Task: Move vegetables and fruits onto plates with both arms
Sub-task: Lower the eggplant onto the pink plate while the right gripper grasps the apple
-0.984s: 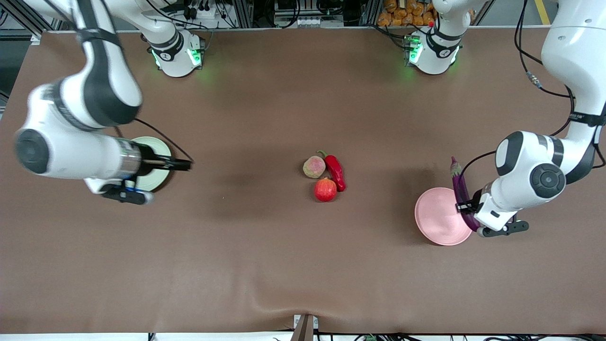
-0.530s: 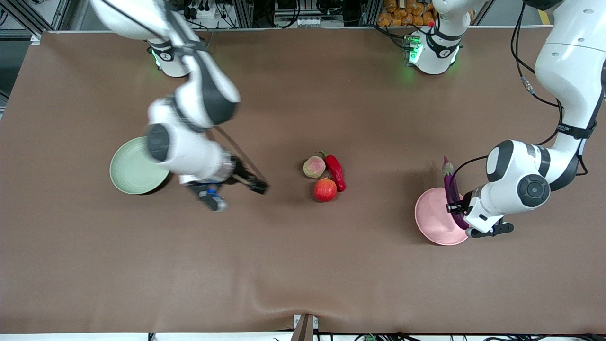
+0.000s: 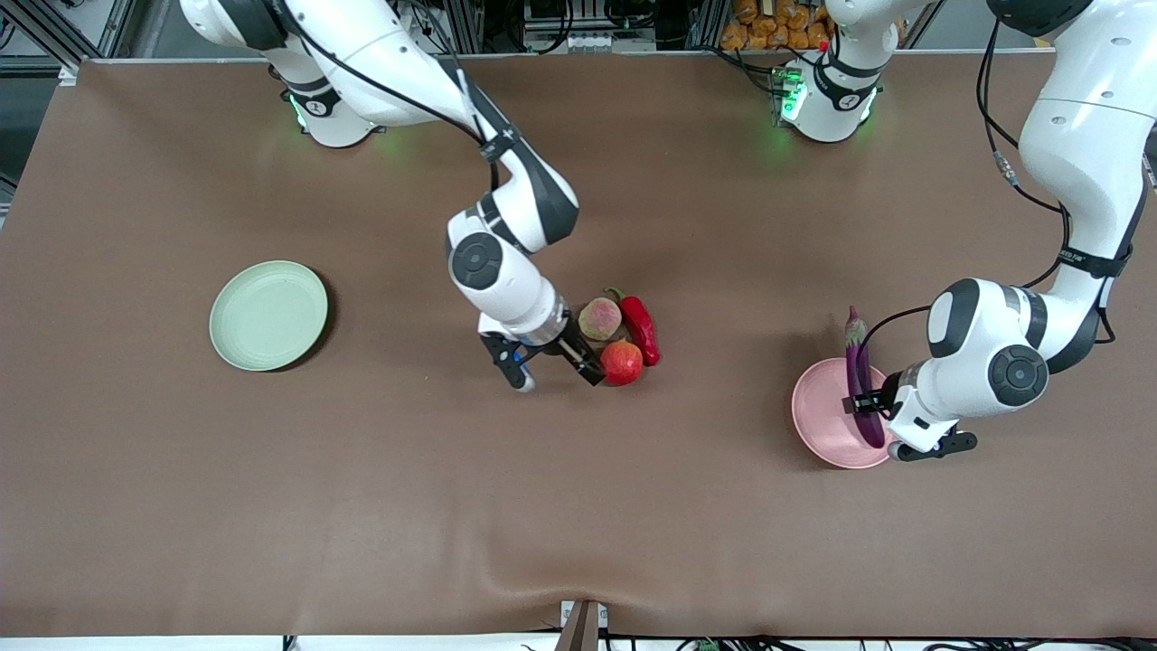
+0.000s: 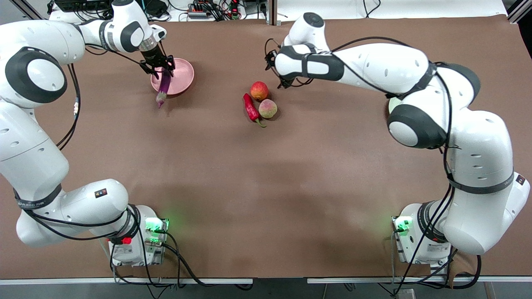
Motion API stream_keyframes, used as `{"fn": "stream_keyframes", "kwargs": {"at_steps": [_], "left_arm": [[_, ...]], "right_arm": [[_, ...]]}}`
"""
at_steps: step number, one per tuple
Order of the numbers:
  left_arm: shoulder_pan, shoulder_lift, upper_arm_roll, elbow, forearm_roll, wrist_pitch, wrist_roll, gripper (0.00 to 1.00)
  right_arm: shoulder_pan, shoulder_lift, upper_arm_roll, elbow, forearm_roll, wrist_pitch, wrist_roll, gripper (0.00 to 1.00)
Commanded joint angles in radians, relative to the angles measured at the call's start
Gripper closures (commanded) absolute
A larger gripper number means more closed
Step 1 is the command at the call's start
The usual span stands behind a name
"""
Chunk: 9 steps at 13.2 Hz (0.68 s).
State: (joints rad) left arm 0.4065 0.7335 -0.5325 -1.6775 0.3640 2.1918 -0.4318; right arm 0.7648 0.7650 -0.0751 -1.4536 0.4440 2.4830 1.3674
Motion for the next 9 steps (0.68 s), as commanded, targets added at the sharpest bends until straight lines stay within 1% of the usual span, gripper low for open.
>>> {"fn": "stream_keyframes", "kwargs": {"at_steps": [1,3,5,7,9], "left_arm": [[-0.002,0.001,-0.007,0.024,-0.019,-0.004,0.001,0.00],[0.000,-0.012,-0.039,0.022,-0.034,-0.004,-0.024,0.00],[0.003,-0.017,-0.099,0.018,-0.037,-0.010,-0.117,0.00],[0.000,-0.017,-0.142,0.009,-0.036,-0.014,-0.212,0.00],[-0.044,-0.014,-0.153,0.008,-0.036,-0.012,-0.286,0.00]], "right_arm": [[0.033,0.092,-0.018,0.126,-0.023,0.014,0.062,0.00],[0.047,0.126,-0.018,0.151,-0.082,0.016,0.090,0.00],[0.051,0.138,-0.018,0.154,-0.116,0.017,0.104,0.00],[0.059,0.181,-0.018,0.197,-0.117,0.046,0.116,0.00],[0.065,0.223,-0.020,0.258,-0.120,0.050,0.171,0.00]]}}
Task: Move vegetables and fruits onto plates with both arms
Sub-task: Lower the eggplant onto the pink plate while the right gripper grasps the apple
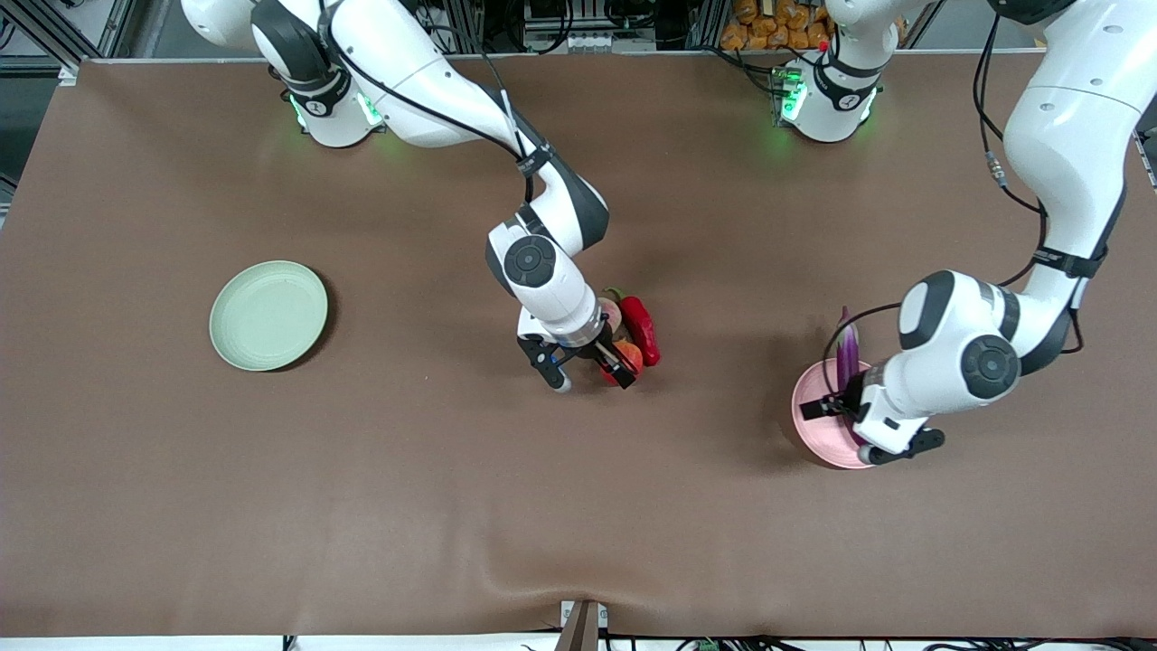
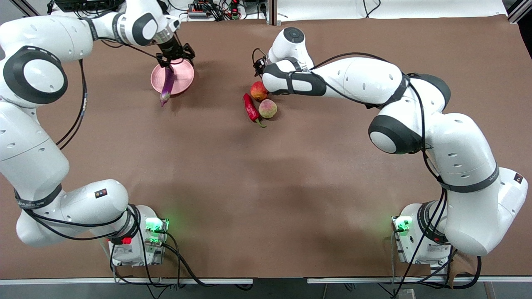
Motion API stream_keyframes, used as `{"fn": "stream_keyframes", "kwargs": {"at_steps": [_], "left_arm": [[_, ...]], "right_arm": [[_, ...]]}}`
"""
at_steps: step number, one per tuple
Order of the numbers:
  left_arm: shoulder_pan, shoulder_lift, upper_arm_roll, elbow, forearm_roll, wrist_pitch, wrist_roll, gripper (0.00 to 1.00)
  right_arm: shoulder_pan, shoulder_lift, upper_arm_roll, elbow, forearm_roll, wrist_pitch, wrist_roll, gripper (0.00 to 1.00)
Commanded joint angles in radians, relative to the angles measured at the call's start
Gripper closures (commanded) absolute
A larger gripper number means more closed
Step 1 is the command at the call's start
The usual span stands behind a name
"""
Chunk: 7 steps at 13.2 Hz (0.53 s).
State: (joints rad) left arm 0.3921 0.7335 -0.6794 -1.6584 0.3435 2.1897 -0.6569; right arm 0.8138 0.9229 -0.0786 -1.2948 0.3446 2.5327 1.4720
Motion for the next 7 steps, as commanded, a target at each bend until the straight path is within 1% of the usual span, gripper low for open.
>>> {"fn": "stream_keyframes", "kwargs": {"at_steps": [1,2,3,4,5,6,7], "left_arm": [[-0.065,-0.011,-0.006,-0.006,-0.017,-0.004,-0.108,0.00],[-0.091,-0.009,-0.006,-0.004,-0.017,0.001,-0.153,0.00],[-0.129,-0.006,-0.006,-0.006,-0.017,0.015,-0.208,0.00],[-0.163,-0.002,-0.005,-0.011,-0.017,0.022,-0.248,0.00],[-0.183,-0.002,-0.005,-0.014,-0.017,0.024,-0.271,0.00],[-0.187,-0.002,-0.005,-0.027,-0.017,0.025,-0.291,0.00],[-0.188,-0.002,-0.005,-0.043,-0.017,0.031,-0.309,0.00]], "right_arm": [[0.024,0.079,-0.017,0.107,-0.053,0.000,0.071,0.00],[0.036,0.088,-0.017,0.108,-0.106,0.000,0.074,0.00],[0.035,0.090,-0.015,0.100,-0.152,-0.002,0.073,0.09],[0.038,0.090,-0.015,0.098,-0.197,-0.003,0.071,0.37],[0.038,0.090,-0.013,0.098,-0.222,-0.006,0.073,0.40],[0.038,0.090,-0.013,0.097,-0.223,-0.008,0.070,0.53],[0.033,0.087,-0.013,0.098,-0.223,-0.014,0.064,0.91]]}}
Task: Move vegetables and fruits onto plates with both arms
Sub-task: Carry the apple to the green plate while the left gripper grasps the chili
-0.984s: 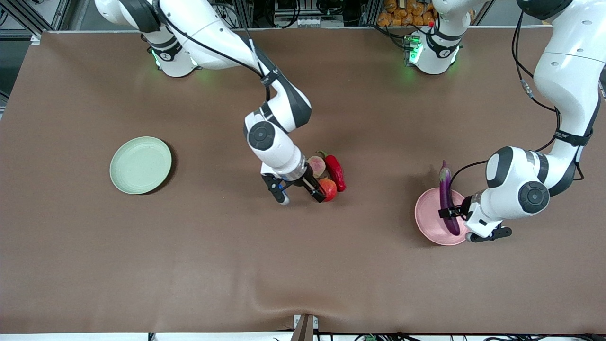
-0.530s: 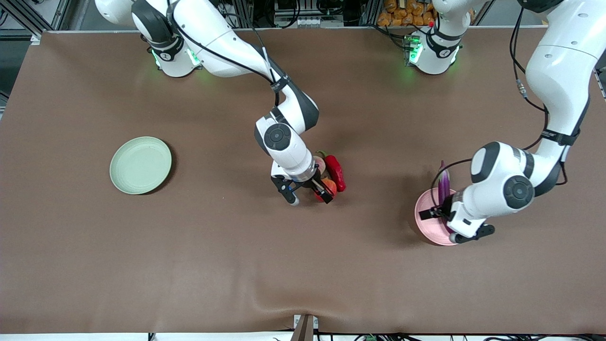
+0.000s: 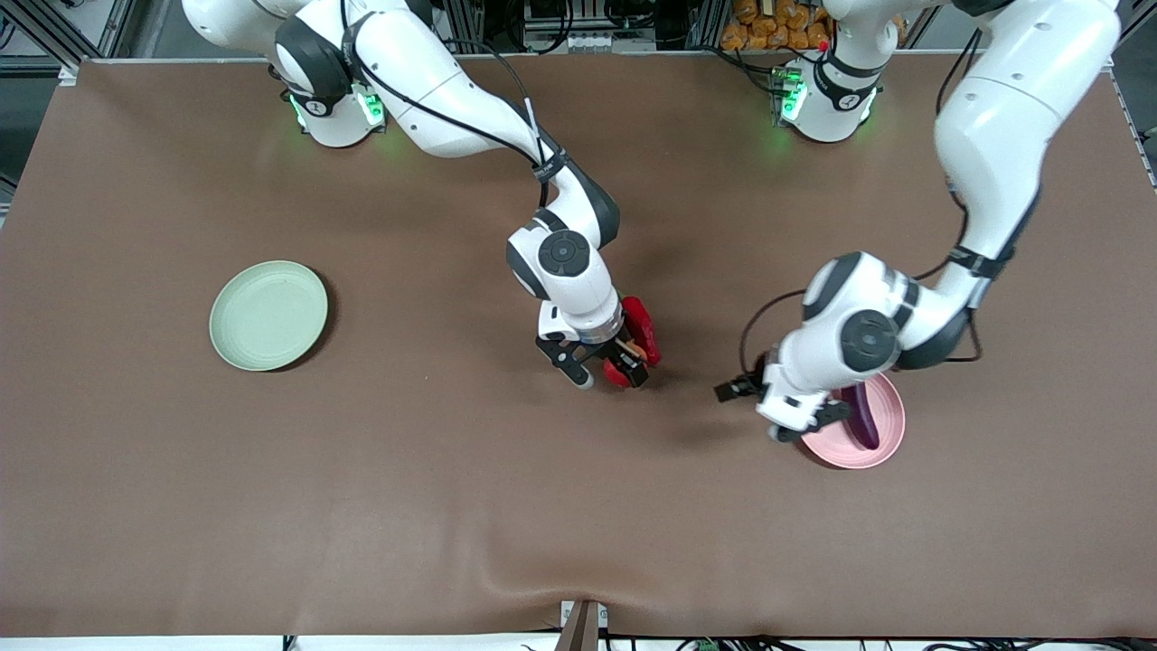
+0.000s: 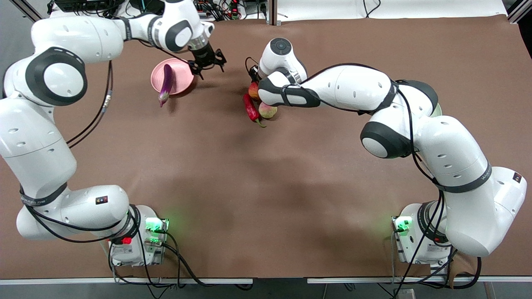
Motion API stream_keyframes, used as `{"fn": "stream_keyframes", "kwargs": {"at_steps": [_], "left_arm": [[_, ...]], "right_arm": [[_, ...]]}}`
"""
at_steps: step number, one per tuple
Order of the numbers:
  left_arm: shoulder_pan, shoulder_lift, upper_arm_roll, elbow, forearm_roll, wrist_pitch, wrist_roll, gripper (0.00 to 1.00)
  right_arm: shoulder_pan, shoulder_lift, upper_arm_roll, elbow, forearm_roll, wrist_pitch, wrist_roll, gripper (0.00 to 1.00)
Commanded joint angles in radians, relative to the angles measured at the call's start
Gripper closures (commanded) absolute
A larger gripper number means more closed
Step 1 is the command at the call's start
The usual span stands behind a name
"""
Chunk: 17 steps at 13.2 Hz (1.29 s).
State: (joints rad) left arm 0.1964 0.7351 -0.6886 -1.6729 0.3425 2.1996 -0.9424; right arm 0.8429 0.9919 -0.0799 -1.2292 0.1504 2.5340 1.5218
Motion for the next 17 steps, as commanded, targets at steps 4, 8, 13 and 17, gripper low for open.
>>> {"fn": "stream_keyframes", "kwargs": {"at_steps": [4,8,13,17], "left_arm": [[-0.069,-0.005,0.006,-0.062,-0.011,0.063,-0.157,0.00],[-0.127,-0.014,0.009,-0.155,0.004,0.213,-0.303,0.00],[-0.216,0.016,0.011,-0.159,0.234,0.227,-0.604,0.20],[-0.239,0.038,0.012,-0.159,0.240,0.230,-0.605,0.40]], "right_arm": [[-0.129,-0.065,0.059,0.050,-0.002,-0.209,-0.027,1.00],[-0.436,-0.173,0.305,0.048,0.011,-0.461,-0.103,1.00],[-0.758,-0.376,0.445,-0.077,-0.002,-0.845,-0.594,1.00],[-0.997,-0.617,0.442,-0.462,-0.027,-0.815,-1.100,1.00]]}}
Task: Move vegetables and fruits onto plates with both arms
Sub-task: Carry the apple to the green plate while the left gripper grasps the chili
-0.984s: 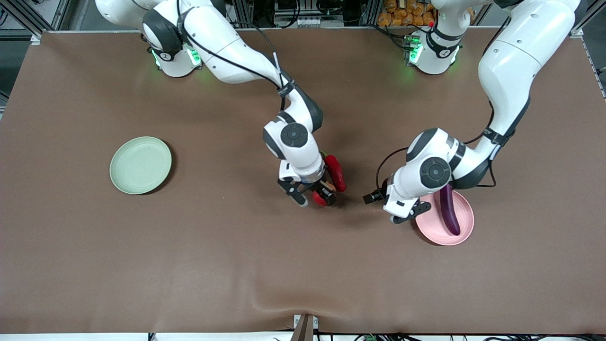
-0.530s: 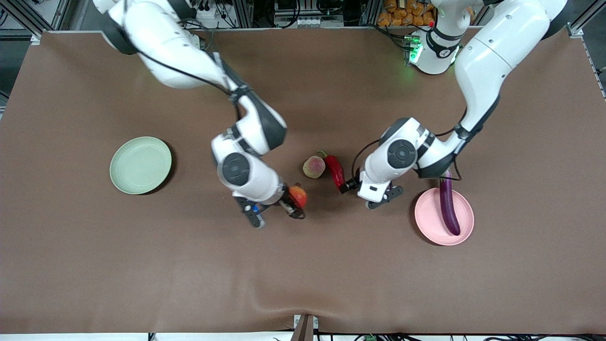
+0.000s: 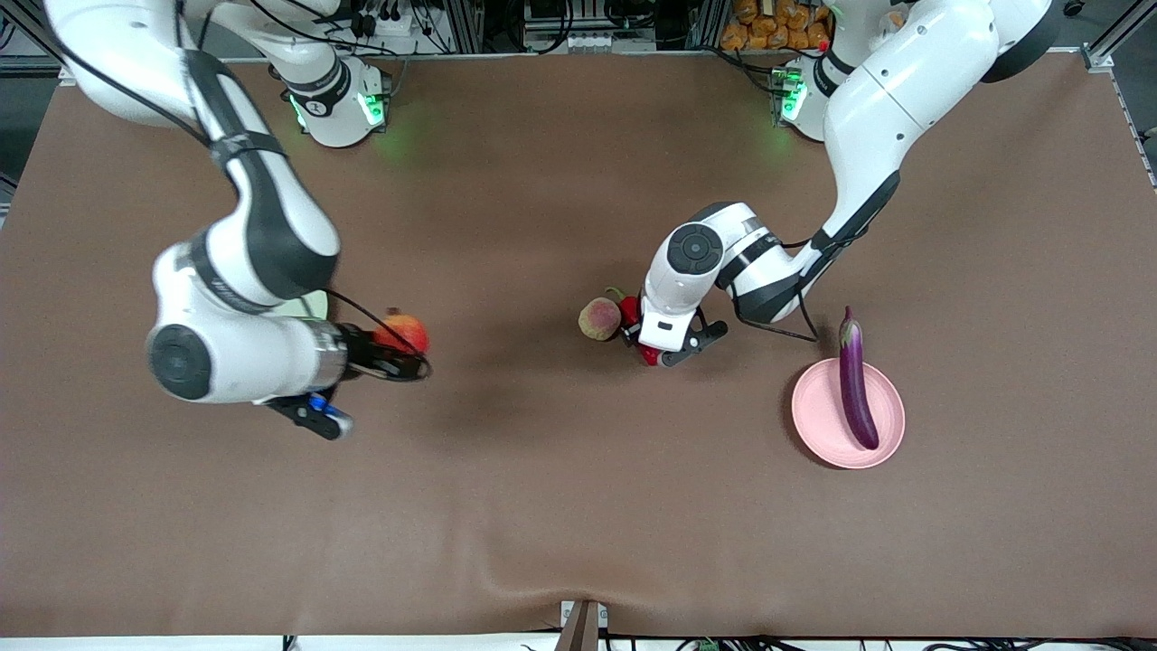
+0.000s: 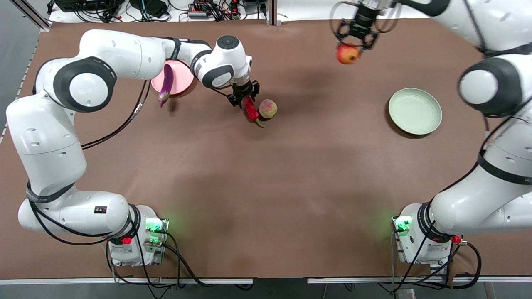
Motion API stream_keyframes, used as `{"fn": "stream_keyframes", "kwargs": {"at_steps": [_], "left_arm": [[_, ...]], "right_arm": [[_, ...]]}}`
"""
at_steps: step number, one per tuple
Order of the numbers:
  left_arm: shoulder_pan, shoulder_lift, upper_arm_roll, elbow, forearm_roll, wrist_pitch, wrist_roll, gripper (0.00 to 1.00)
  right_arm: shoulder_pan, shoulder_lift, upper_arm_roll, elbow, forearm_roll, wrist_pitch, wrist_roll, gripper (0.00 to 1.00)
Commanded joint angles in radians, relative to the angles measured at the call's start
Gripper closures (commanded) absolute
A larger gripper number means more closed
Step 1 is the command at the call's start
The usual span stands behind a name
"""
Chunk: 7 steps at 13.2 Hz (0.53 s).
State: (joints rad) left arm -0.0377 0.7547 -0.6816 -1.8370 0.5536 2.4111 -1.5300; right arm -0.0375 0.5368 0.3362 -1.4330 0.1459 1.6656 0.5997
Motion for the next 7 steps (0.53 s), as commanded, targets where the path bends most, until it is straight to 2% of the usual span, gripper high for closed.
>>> {"fn": "stream_keyframes", "kwargs": {"at_steps": [1,2,3,4,6,7], "left_arm": [[-0.008,0.034,0.004,0.010,0.029,0.035,-0.018,0.40],[-0.023,0.043,0.005,0.013,0.031,0.061,-0.018,0.50],[-0.031,0.043,0.005,0.015,0.029,0.069,-0.015,0.85],[-0.022,0.037,0.008,0.015,0.031,0.066,0.002,1.00],[0.015,0.008,0.011,0.018,0.034,0.054,0.074,1.00],[0.044,-0.006,0.008,0.021,0.035,0.030,0.143,1.00]], "right_arm": [[-0.181,-0.182,0.026,-0.320,-0.049,0.078,-0.260,1.00],[-0.227,-0.187,0.026,-0.369,-0.084,0.110,-0.327,1.00],[-0.258,-0.187,0.026,-0.415,-0.123,0.156,-0.365,1.00],[-0.292,-0.186,0.027,-0.466,-0.152,0.213,-0.395,1.00],[-0.335,-0.190,0.026,-0.562,-0.166,0.316,-0.502,1.00],[-0.372,-0.187,0.024,-0.573,-0.166,0.318,-0.556,1.00]]}}
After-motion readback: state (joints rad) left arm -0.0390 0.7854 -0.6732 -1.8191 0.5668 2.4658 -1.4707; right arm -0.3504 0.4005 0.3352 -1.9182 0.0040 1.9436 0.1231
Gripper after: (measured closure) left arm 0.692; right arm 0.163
